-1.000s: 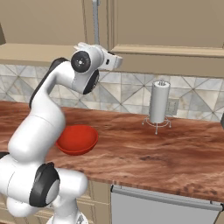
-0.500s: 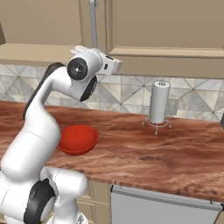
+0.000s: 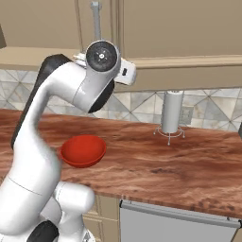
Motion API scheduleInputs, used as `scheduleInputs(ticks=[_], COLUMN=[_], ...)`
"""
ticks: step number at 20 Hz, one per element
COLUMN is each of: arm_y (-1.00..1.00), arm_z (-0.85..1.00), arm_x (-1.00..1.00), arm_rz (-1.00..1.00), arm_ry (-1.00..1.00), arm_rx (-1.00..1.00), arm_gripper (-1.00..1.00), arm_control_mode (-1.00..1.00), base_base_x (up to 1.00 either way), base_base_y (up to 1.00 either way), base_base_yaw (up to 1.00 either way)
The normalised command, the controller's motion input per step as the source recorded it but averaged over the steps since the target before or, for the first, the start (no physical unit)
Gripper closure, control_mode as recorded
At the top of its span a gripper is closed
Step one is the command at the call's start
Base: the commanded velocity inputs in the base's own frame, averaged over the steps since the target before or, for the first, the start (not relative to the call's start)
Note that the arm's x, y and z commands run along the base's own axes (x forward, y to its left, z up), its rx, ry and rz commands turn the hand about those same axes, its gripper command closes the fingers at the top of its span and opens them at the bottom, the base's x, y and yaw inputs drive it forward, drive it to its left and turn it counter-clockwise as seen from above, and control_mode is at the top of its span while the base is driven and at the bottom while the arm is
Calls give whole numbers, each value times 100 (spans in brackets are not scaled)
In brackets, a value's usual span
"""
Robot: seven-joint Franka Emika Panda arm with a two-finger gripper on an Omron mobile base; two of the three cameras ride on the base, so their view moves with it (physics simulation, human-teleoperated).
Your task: Open the cabinet. Pick the apple and peach from the cabinet and place them into the bowl. Then close the cabinet.
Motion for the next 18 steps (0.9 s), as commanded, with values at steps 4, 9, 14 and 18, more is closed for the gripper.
scheduleInputs(ticks=[4, 9, 14, 18], arm_y=[-100, -88, 8, 100], arm_z=[-16, -100, -55, -100], arm_x=[-100, -99, -33, 21], arm_rz=[17, 37, 8, -3], arm_ry=[-27, -51, -19, -16], arm_rx=[2, 9, 11, -31], arm_gripper=[100, 100, 100, 100], arm_control_mode=[-100, -100, -100, -100], base_base_x=[0, 0, 0, 0], base_base_y=[0, 0, 0, 0], base_base_yaw=[0, 0, 0, 0])
